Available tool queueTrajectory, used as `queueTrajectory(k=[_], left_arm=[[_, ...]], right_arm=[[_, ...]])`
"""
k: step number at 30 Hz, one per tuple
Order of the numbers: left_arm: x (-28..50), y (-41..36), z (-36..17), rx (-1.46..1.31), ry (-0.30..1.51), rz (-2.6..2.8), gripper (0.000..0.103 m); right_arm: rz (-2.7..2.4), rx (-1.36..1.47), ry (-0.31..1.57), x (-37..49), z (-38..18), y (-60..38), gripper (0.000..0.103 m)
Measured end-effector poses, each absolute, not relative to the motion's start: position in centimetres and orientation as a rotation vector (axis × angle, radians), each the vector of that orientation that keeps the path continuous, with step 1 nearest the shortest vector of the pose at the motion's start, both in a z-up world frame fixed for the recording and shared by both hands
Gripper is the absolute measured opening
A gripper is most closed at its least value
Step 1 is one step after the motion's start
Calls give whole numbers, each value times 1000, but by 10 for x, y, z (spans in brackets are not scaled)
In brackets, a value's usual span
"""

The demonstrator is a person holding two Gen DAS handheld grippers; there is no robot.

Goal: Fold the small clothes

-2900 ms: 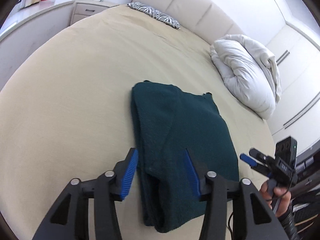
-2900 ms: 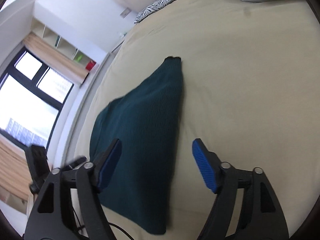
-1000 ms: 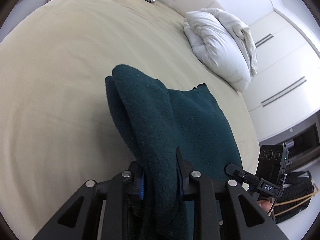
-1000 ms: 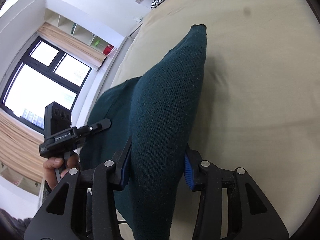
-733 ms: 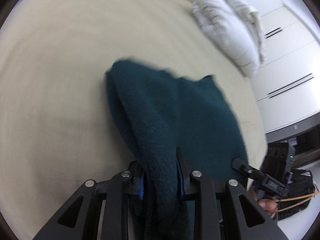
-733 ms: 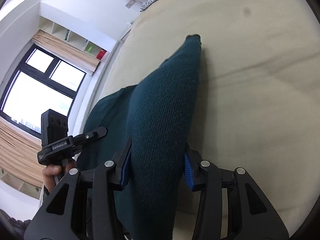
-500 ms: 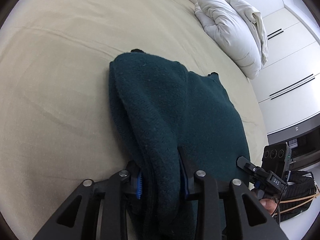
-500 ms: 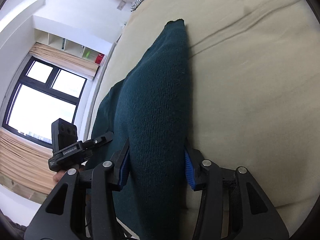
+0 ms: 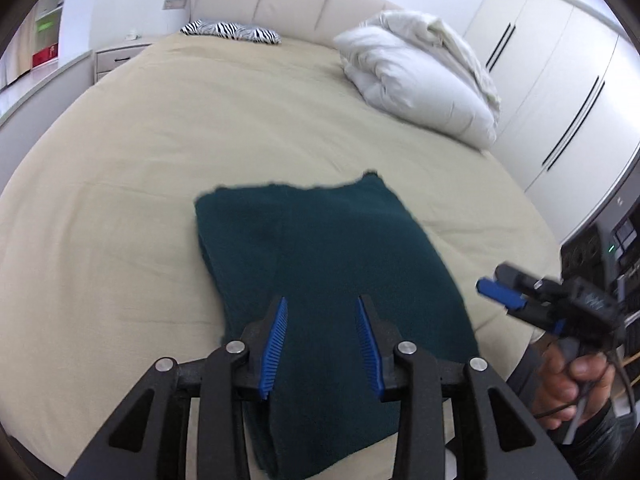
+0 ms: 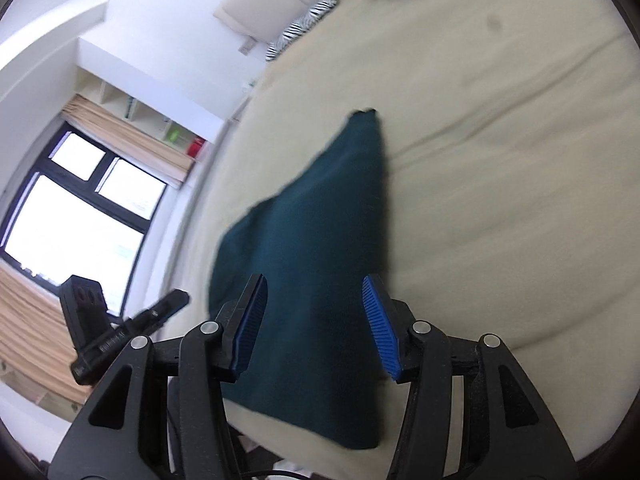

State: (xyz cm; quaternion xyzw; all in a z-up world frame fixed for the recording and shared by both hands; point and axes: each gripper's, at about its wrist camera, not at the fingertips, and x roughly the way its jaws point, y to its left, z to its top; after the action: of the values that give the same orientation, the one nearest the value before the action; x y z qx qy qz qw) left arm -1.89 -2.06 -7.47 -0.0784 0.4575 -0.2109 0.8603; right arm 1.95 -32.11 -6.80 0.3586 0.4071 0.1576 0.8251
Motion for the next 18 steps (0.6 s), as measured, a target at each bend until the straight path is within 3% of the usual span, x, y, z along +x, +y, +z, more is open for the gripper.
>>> queueTrajectory(k=[3, 5, 8, 11, 16, 18], left_arm=[[-10, -23, -109, -175, 1048, -422, 34], [-7, -18, -125, -205, 1065, -426, 23], [-2, 1, -134, -314, 1068, -472, 20], [3, 10, -139, -352, 1077, -476, 9], [-5, 18, -129, -383, 1064, -462, 8], [-14, 12, -114, -335, 1024, -440, 21]], right_arm=[[425, 774, 863, 19, -64, -308, 49], [428, 751, 911, 23, -74, -297, 48], [423, 757, 977, 39, -95, -270, 45], [455, 772, 932, 30, -104, -275, 44], [446, 767, 928, 23, -101, -282, 45], [382, 738, 942, 16, -95, -288, 46]])
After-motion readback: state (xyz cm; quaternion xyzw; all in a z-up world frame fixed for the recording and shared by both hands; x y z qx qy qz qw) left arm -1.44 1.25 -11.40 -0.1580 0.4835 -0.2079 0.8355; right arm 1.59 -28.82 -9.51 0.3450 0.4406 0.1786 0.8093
